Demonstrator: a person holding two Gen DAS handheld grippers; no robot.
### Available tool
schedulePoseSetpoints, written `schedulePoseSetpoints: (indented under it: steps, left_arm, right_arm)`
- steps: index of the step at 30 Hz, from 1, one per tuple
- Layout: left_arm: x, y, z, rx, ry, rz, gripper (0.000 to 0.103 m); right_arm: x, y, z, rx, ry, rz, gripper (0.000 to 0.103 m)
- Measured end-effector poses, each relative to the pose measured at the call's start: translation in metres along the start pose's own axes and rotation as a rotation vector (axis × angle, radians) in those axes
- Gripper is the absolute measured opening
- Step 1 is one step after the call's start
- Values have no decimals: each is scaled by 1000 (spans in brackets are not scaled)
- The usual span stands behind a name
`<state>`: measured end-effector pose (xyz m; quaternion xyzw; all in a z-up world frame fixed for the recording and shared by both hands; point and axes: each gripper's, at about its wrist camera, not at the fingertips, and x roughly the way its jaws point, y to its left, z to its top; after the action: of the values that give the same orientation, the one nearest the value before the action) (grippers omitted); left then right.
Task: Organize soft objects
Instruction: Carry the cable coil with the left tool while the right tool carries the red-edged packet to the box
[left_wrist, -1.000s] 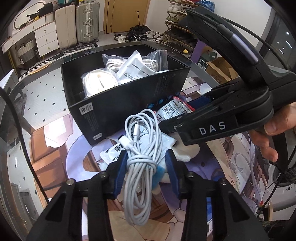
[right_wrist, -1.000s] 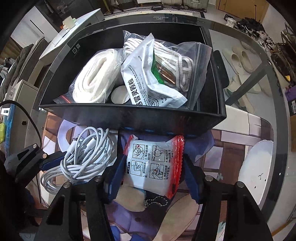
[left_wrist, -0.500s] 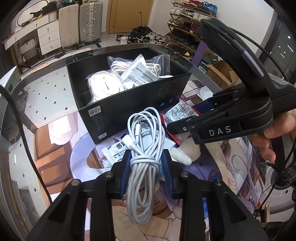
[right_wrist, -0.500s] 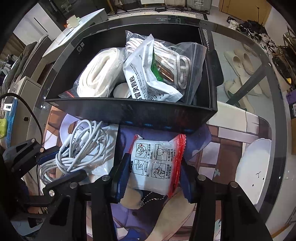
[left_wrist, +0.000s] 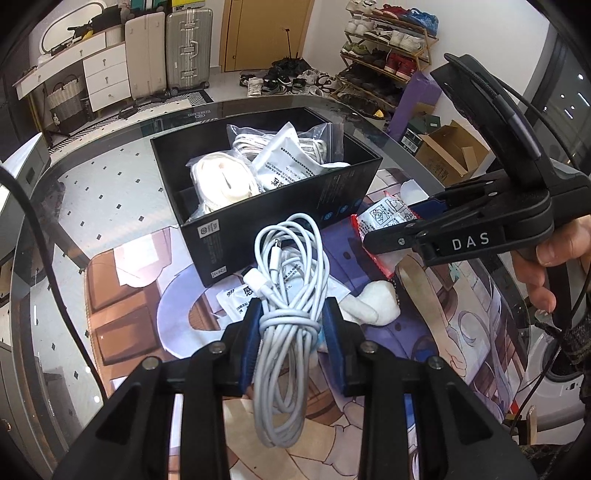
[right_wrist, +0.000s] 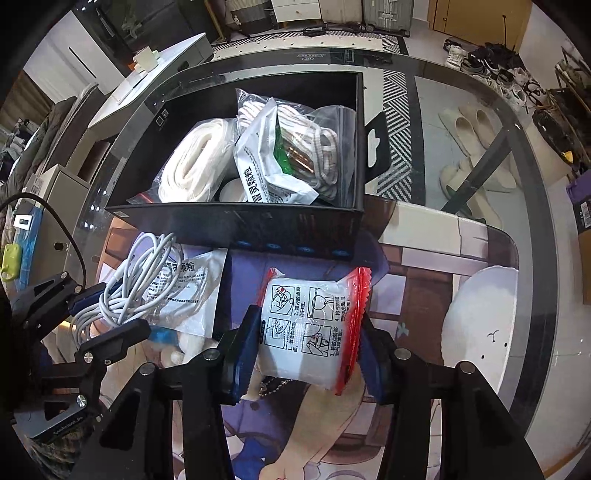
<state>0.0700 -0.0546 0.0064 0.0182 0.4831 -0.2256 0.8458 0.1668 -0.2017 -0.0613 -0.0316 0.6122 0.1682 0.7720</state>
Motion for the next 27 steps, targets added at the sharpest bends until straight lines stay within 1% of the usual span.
schedulePoseSetpoints:
  steps: [5, 9, 19, 27]
  left_arm:
    - [-8, -2, 1, 4, -7, 10, 31]
    - [-14, -3, 5, 7, -12, 17, 31]
    - [-28, -7, 20, 13, -40, 60, 31]
    - [-34, -6, 35, 11, -55, 92, 31]
  right_arm:
    - [-13, -7, -5, -2, -21, 15, 49]
    - [-22, -5, -7, -11, -38, 23, 49]
    - [-47, 19, -11, -67, -85, 45, 49]
    - [-69, 26, -1, -97, -134, 52, 49]
